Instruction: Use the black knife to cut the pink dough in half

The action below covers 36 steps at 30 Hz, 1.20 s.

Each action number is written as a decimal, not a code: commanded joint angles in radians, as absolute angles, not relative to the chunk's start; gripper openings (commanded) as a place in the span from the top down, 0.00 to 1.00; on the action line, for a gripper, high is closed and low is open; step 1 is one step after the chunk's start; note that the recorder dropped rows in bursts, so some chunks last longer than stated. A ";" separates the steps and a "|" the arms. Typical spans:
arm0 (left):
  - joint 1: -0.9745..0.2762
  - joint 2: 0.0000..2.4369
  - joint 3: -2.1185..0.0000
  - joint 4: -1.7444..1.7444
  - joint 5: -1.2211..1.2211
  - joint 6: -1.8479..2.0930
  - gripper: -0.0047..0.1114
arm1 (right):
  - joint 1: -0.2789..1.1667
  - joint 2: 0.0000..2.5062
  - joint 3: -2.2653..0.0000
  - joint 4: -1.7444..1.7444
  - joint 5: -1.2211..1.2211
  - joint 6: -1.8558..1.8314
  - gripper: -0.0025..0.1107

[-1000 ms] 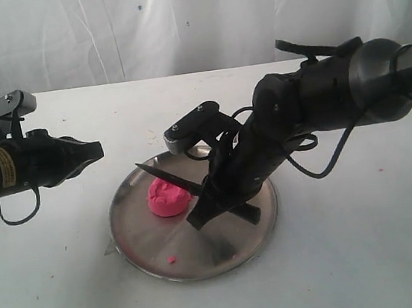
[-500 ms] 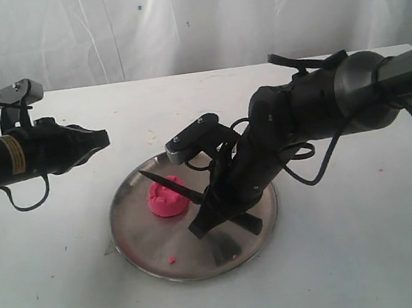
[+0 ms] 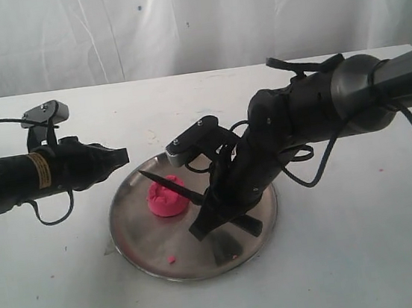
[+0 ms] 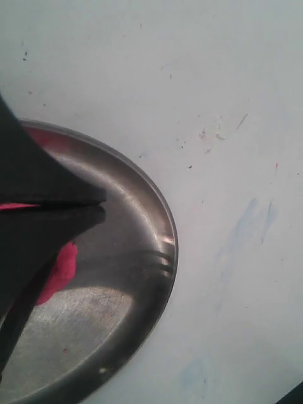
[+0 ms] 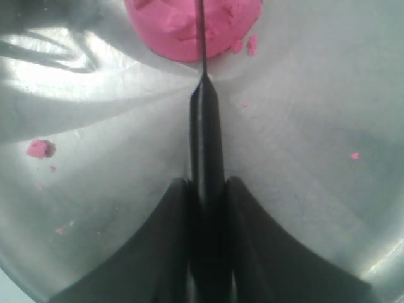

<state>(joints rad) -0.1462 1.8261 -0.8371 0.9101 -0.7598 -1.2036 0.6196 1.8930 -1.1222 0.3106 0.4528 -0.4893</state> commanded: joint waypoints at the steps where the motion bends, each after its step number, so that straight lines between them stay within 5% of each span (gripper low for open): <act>1: -0.151 1.837 -0.848 0.891 -0.792 -1.176 0.96 | 0.620 1.895 -1.128 0.306 0.436 -0.496 0.98; 36: -0.152 1.928 -0.933 0.948 -0.820 -1.215 0.96 | 0.639 1.929 -1.129 0.309 0.409 -0.527 0.98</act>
<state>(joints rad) -0.1483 1.9210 -0.9228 0.9367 -0.7864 -1.2013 0.6373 1.9286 -1.1239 0.3106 0.4084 -0.5157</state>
